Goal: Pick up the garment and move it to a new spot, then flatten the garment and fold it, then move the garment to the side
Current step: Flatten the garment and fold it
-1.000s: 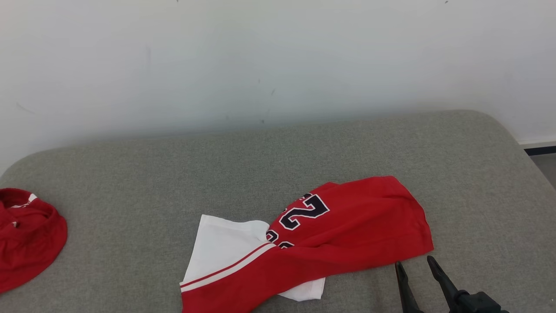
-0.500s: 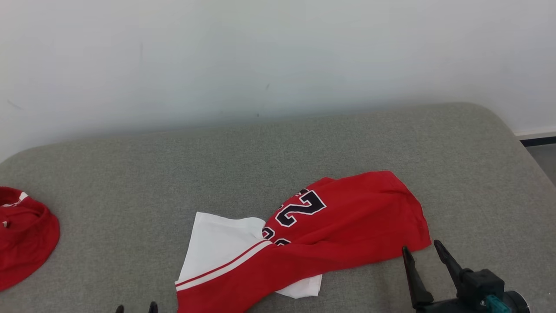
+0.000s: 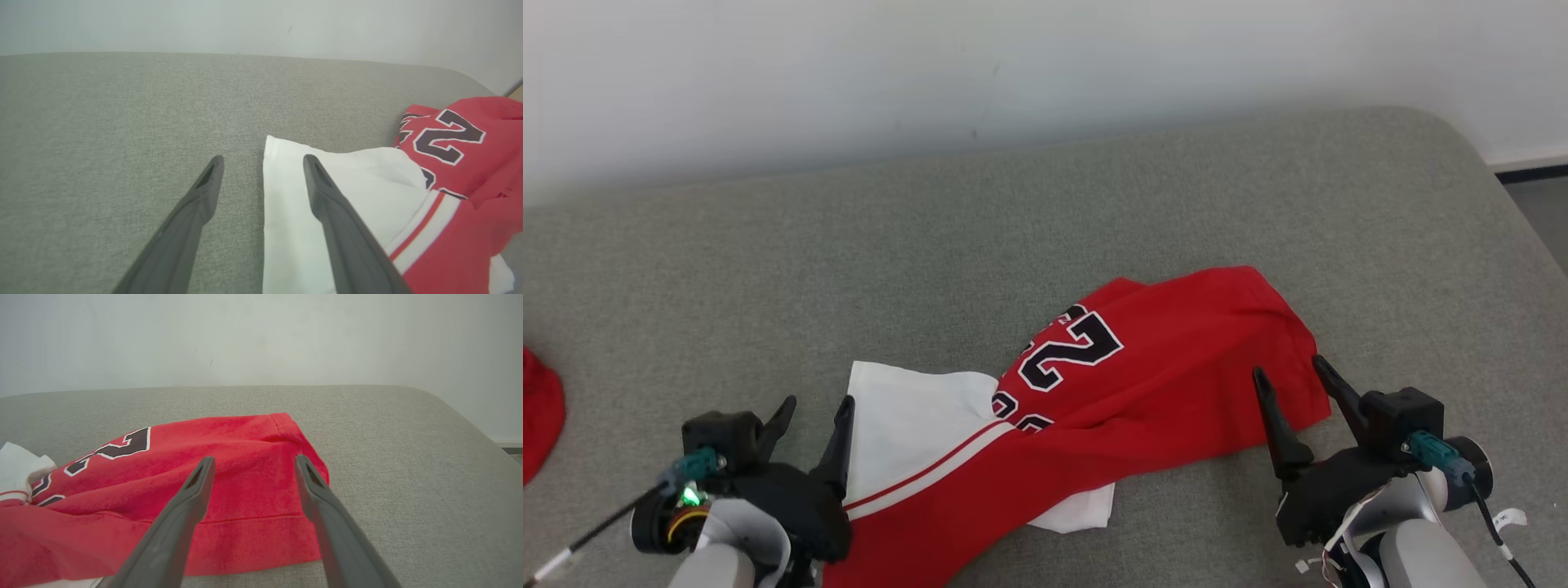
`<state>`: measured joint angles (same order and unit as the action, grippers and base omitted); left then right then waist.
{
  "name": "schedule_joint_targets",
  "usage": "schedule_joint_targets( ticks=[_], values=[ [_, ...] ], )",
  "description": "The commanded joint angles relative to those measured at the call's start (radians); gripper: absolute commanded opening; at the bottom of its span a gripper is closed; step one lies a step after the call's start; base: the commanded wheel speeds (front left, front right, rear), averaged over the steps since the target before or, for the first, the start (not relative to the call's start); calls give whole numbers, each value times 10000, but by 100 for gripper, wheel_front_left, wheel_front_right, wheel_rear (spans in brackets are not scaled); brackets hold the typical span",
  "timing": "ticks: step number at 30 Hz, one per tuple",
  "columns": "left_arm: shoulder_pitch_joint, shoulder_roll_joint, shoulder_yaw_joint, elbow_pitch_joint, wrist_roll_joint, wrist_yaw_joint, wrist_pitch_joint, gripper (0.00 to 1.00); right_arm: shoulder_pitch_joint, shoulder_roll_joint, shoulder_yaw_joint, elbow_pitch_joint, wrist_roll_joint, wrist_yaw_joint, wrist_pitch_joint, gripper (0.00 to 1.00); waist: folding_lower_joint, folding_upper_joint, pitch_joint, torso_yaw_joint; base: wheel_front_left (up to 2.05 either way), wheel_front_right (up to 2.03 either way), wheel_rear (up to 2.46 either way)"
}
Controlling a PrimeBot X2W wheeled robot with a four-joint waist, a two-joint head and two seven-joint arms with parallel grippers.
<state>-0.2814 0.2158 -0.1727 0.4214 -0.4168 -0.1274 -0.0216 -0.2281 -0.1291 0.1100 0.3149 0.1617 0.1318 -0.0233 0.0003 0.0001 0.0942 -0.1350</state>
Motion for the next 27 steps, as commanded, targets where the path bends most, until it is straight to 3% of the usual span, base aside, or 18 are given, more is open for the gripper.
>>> schedule_joint_targets(
  ticks=[1, 9, 16, 22, 23, 24, 25, 26, 27],
  values=[
    [-529, 49, -6, 325, -137, 20, 370, 100, -295, 1, 129, 86, 63, -20, -74, 100, -3, -1, 890, -441, 0, 0, 0],
    [-1655, 113, -28, 1295, -484, 56, 1490, 100, -811, 106, 334, 484, 127, -20, -528, 100, -3, -1, 1571, -790, 0, 0, 0],
    [-1631, -25, -459, 1731, -651, 10, 2137, 100, -941, 143, 353, 796, 212, -20, -782, 100, -3, -1, 1559, -913, 0, 0, 0],
    [-1555, 39, -758, 1954, -328, 255, 2487, 100, -1002, 184, 442, 917, 230, -20, -854, 100, -3, -1, 1426, -983, 0, 0, 0],
    [-1517, 62, -814, 1993, -260, 331, 2615, 84, -1007, 192, 457, 939, 240, -20, -861, 100, -3, -1, 1401, -992, 0, 0, 0],
    [-1482, 83, -876, 2043, -254, 387, 2794, 44, -1027, 190, 472, 961, 252, -20, -855, 100, -3, -1, 1378, -1000, 0, 0, 0],
    [-1452, 95, -927, 2048, -261, 421, 2953, 27, -1052, 173, 474, 974, 269, -20, -850, 100, -3, -1, 1358, -1007, 0, 0, 0],
    [-1427, 90, -961, 2035, -280, 446, 3129, 0, -1067, 141, 476, 994, 288, -20, -848, 100, -3, -1, 1334, -1012, 0, 0, 0],
    [-1390, 80, -994, 2024, -343, 440, 3302, 0, -1095, 95, 464, 1014, 309, -20, -844, 100, -3, -1, 1304, -1021, 0, 0, 0]
  ],
)
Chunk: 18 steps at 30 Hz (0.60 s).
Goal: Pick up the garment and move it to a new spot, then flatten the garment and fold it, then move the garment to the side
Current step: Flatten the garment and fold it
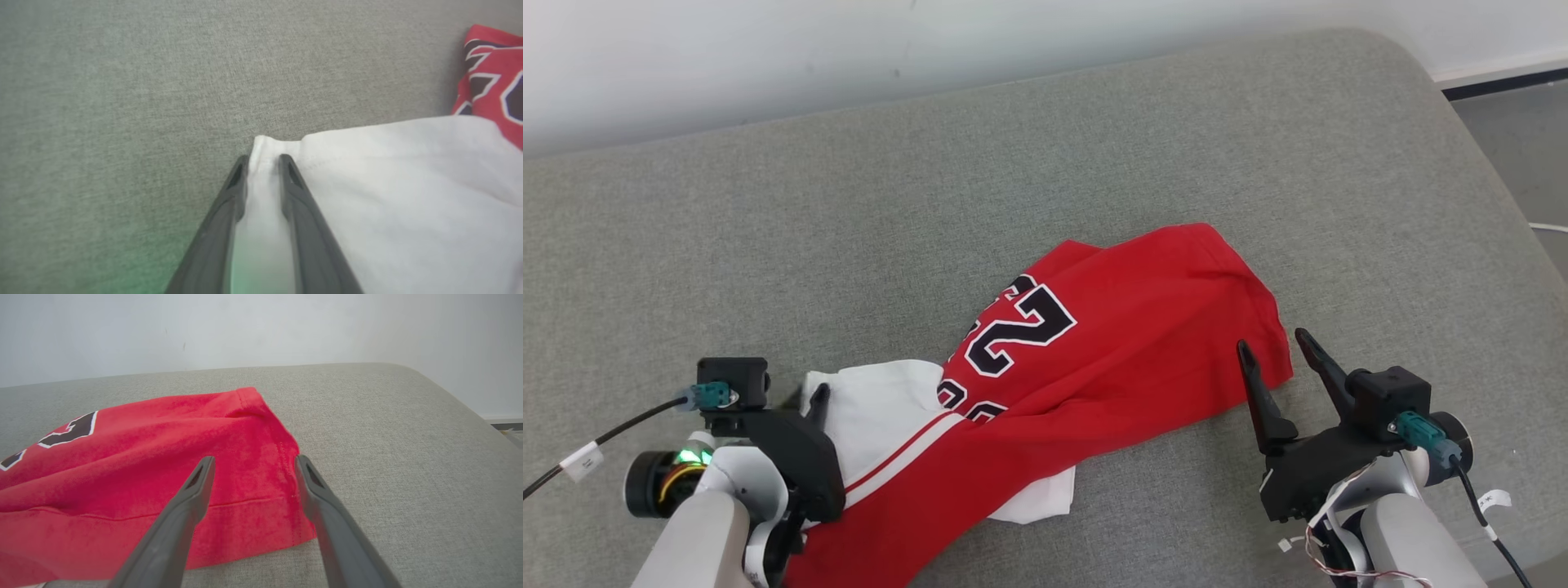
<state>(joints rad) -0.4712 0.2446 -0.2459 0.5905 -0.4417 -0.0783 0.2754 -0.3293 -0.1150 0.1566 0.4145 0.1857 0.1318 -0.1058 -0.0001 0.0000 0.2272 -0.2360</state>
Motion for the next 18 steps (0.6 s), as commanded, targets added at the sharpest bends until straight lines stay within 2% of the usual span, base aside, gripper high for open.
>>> schedule_joint_targets(
  ticks=[1, 5, 13, 18],
  values=[
    [547, -207, -289, 284, -139, -54, 463, 0, -101, -77, -11, 29, 78, -20, -5, 100, 1, 0, -48, -19, 0, 0, 0],
    [557, 3, -92, -149, -283, -46, 531, 0, -181, -167, -75, 101, 22, -20, 262, 100, 1, 0, -122, -61, 0, 0, 0],
    [631, 674, 589, -1744, -1274, -290, 697, 0, -698, -242, -576, 681, 122, -20, 2845, 100, 1, 0, -169, -153, 0, 0, 0],
    [807, 1084, 846, -2566, -1470, -263, 875, 0, -1022, -230, -379, 858, 162, -20, 3283, 100, 1, 0, -37, -185, 0, 0, 0]
  ],
)
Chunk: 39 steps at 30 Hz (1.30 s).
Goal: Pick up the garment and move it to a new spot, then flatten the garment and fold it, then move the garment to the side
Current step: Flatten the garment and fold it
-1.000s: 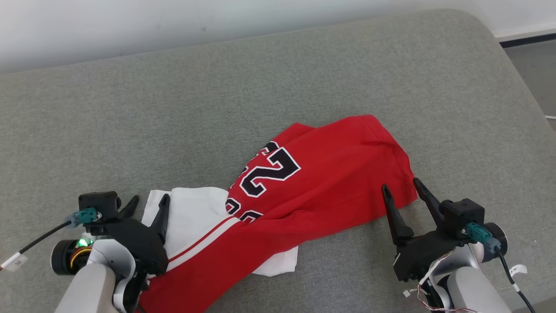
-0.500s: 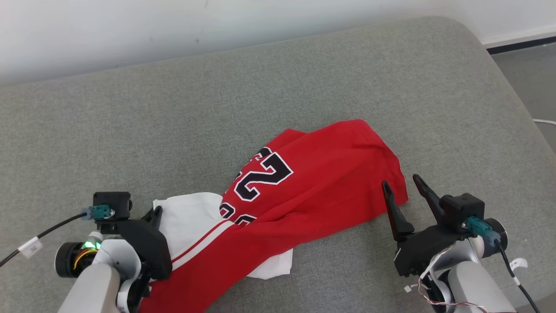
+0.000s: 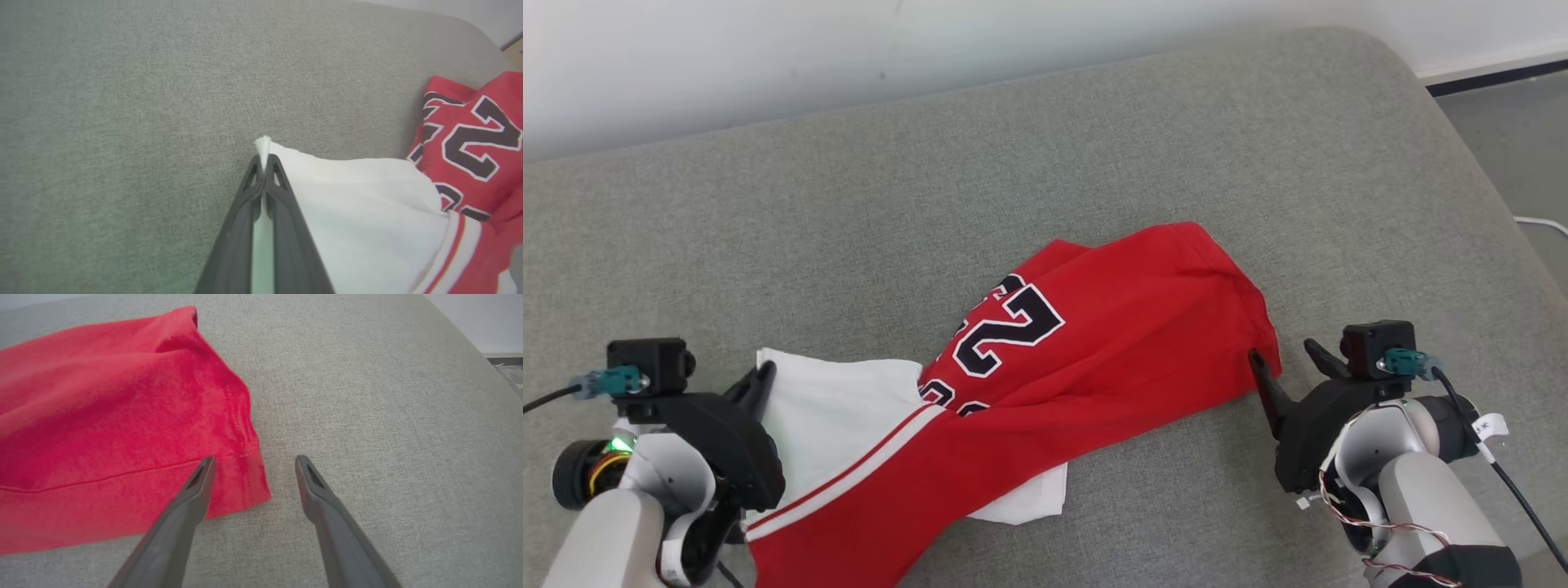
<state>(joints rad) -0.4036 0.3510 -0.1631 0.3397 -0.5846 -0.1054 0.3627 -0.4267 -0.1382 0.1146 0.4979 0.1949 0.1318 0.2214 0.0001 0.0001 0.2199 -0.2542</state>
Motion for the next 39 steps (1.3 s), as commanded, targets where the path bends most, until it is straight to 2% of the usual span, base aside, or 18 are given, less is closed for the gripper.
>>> schedule_joint_targets(
  ticks=[1, 7, 18, 19, 20, 21, 22, 23, 30, 35, 39],
  values=[
    [183, 46, 33, -181, -57, 43, 55, 0, -133, 9, 79, 82, 78, -20, 5, 100, -1, -1, 67, -1, 0, 0, 0],
    [296, -16, 51, -727, -112, 272, 138, 0, -587, 46, 469, 664, 315, -20, -107, 100, -1, -1, 225, 110, 0, 0, 0],
    [345, -24, -5, -975, -215, 298, 73, 0, -1281, -88, 1142, 1692, 713, -20, -538, 100, -1, -1, 380, 221, 0, 0, 0],
    [339, -1, 1, -973, -230, 292, 58, 0, -1341, -88, 1177, 1758, 741, -20, -561, 97, -1, -1, 394, 223, 0, 0, 0],
    [328, 13, 9, -975, -240, 285, 61, 0, -1395, -84, 1227, 1814, 802, -20, -590, 71, -1, -1, 404, 219, 0, 0, 0],
    [312, 21, 13, -973, -247, 280, 31, 0, -1413, -61, 1304, 1856, 868, -20, -605, 35, -1, -1, 409, 215, 0, 0, 0],
    [299, 32, 18, -968, -256, 273, 3, 0, -1421, -61, 1379, 1879, 909, -20, -614, 6, -1, -1, 410, 211, 0, 0, 0],
    [282, 39, 33, -961, -276, 270, -41, 0, -1434, -68, 1449, 1903, 976, -20, -610, 0, -1, -1, 408, 205, 0, 0, 0],
    [-25, -81, 490, -1208, -694, 183, -728, 0, -1426, -206, 1915, 1273, 2026, -20, -933, 0, -1, -1, 197, 162, 0, 0, 0],
    [-540, -27, 910, -1694, -993, 104, -1284, 0, -1450, -513, 2403, 130, 3244, -20, -947, 0, -1, -1, -92, 156, 0, 0, 0],
    [-1129, -53, 1094, -2051, -1306, 95, -1285, 0, -1720, -720, 2610, -758, 4292, -20, -747, 0, -1, -1, -215, 158, 0, 0, 0]
  ],
)
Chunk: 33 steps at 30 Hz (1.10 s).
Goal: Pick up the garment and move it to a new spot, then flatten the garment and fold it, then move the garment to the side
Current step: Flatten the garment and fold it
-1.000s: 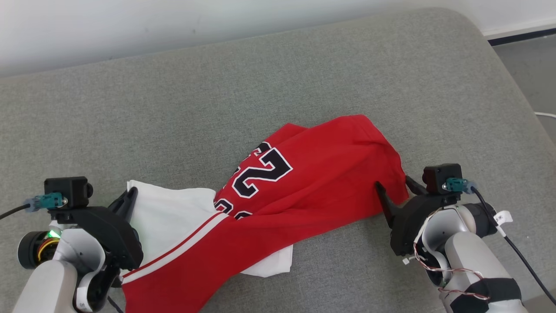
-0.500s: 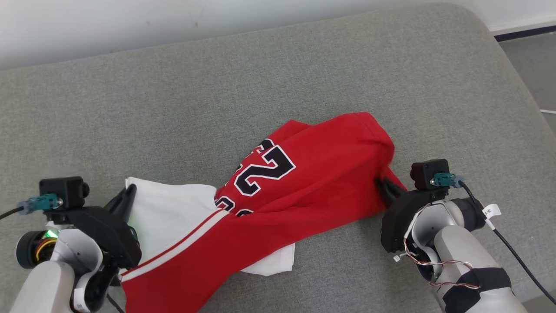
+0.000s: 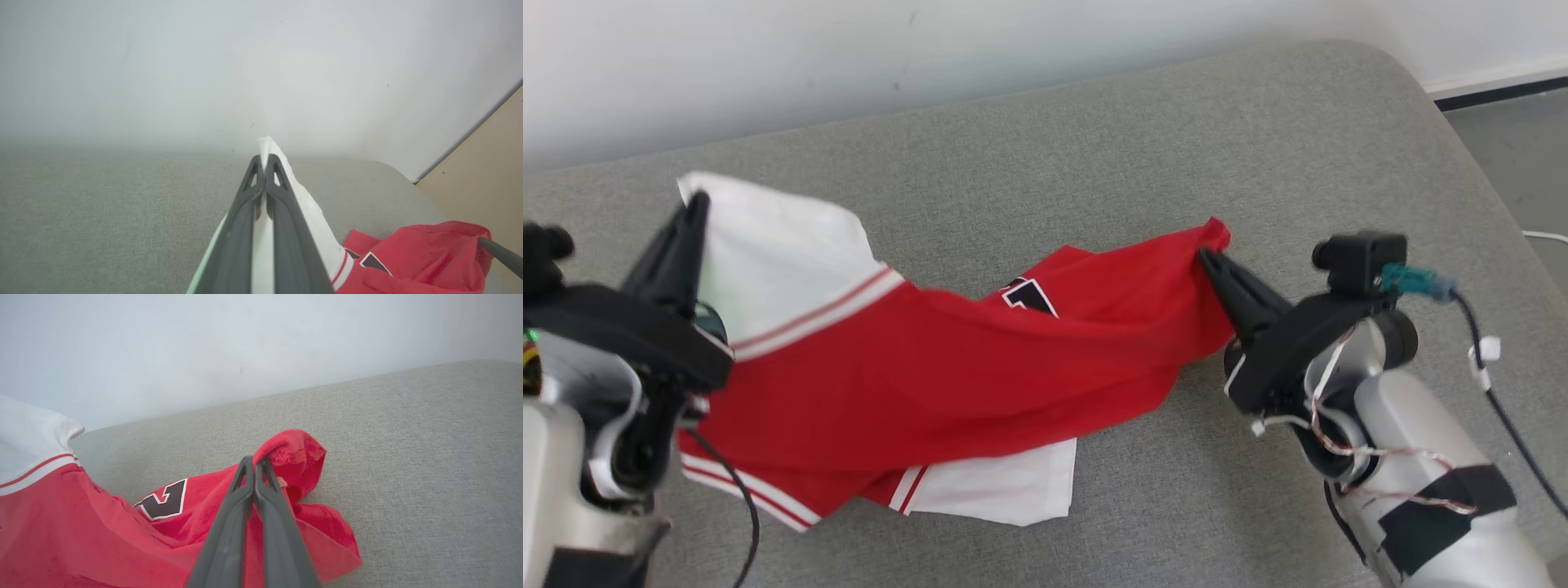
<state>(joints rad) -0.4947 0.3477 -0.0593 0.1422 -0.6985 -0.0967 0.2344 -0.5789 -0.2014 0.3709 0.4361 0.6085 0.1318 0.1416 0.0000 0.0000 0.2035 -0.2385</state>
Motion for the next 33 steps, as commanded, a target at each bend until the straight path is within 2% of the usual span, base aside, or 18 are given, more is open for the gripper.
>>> schedule_joint_targets(
  ticks=[1, 4, 6, 11, 15, 22, 23, 28, 31, 33],
  values=[
    [-414, -59, 117, -129, -223, 42, 32, 0, -306, -104, 53, -314, 412, -20, 63, 0, 0, 0, -53, 0, 0, 0, 0],
    [-996, -291, 185, -162, -659, 85, 236, 0, -744, 65, 233, -690, 1400, -20, 395, 0, 0, 0, 66, -29, 0, 0, 0],
    [-1486, -159, 130, -58, -766, 27, 486, 0, -1275, 72, 276, -722, 1916, -20, 611, 0, 0, 0, 259, -98, 0, 0, 0],
    [-2960, -89, 162, 1, -381, 224, 190, 0, -3002, 477, 136, -20, 2492, -20, 499, 0, 0, 0, 955, -293, 0, 0, 0],
    [-4305, 68, 393, 68, 105, 434, -544, 0, -4541, 753, 17, 892, 2089, -20, -146, 0, 0, 0, 1493, -419, 0, 0, 0],
    [-6854, 389, 294, 88, 1147, 253, -2122, 0, -6910, 1163, -878, 2325, 1372, -20, -2309, 0, 0, 0, 2102, -422, 0, 0, 0],
    [-6854, 389, 294, 88, 1147, 253, -2122, 0, -6910, 1163, -878, 2325, 1372, -20, -2309, 0, 0, 0, 2102, -422, 0, 0, 0],
    [-8446, 384, 273, 346, 1561, 114, -3426, 0, -8182, 1321, -1449, 3129, 747, -20, -3770, 0, 0, 0, 2245, -412, 0, 0, 0],
    [-9110, 292, 164, 388, 1510, -98, -4226, 0, -8681, 1356, -1949, 3197, -13, -20, -4050, 0, 0, 0, 2312, -376, 0, 0, 0],
    [-9500, 157, 145, 287, 1215, -194, -4564, 0, -8883, 1309, -2662, 2524, -815, -20, -4073, 0, 0, 0, 2460, -331, 0, 0, 0]
  ],
)
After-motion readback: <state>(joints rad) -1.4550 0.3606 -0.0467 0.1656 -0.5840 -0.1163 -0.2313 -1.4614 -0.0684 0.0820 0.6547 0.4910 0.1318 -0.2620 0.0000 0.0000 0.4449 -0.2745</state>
